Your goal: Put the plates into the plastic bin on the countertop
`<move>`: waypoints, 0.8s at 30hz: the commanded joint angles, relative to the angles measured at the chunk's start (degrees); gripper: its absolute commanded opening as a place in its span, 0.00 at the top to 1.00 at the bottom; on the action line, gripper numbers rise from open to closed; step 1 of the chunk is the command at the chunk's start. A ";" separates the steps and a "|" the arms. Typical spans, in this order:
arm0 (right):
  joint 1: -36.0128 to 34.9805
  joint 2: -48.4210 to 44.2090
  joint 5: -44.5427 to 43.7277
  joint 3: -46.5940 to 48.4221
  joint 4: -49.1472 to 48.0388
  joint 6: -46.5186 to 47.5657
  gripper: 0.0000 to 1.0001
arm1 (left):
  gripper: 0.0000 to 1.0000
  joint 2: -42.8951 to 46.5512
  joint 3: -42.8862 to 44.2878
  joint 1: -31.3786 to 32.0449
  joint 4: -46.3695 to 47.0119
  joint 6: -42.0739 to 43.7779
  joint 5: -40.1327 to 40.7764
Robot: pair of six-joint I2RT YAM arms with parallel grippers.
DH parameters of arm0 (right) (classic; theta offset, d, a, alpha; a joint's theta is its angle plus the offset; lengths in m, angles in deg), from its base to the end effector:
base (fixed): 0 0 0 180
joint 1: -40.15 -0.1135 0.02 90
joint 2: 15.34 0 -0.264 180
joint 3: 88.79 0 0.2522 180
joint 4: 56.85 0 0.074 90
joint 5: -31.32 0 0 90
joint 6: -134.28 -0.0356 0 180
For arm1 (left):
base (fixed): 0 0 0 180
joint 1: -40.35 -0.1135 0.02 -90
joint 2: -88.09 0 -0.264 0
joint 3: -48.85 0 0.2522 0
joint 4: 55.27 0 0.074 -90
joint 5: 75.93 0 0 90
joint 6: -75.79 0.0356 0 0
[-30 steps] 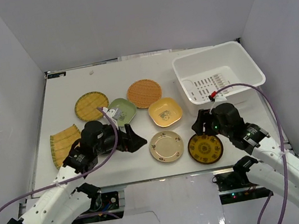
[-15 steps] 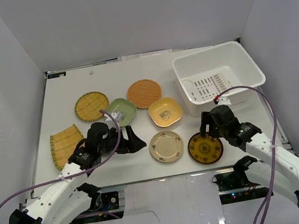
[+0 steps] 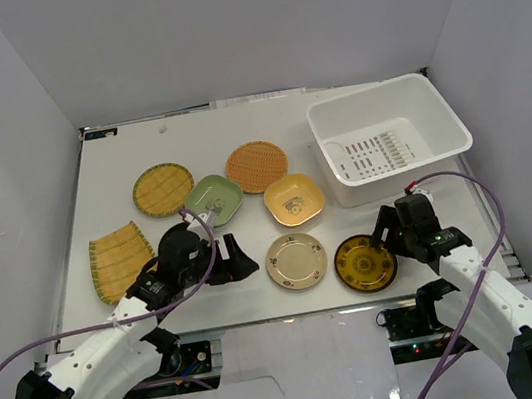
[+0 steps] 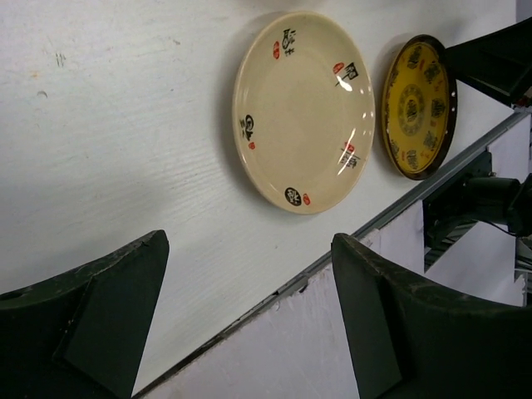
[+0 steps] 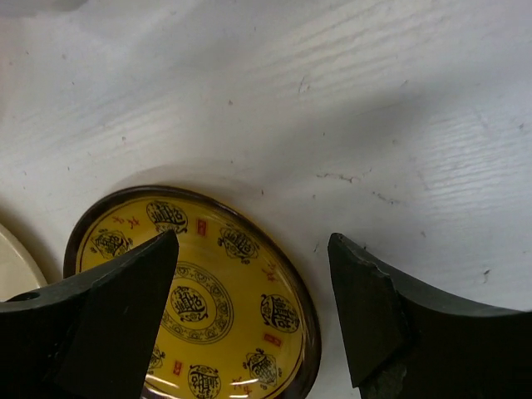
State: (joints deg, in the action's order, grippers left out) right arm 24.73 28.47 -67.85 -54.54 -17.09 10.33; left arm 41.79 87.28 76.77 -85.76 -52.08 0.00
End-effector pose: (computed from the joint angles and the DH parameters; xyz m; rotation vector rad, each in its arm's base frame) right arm 0.1455 0.0342 0.1716 0.4617 2.3823 0.1988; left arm 0.1337 -0.1094 0.2025 0.1128 2.3995 -0.9364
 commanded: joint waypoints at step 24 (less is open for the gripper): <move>-4.44 -4.00 22.17 -11.27 -4.47 -2.44 0.29 | 0.11 -15.84 3.55 8.05 6.62 0.43 18.46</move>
State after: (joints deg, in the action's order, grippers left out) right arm 21.78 22.98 -48.48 -64.00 -30.21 6.04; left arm 25.48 88.76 84.46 -80.34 -52.54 16.37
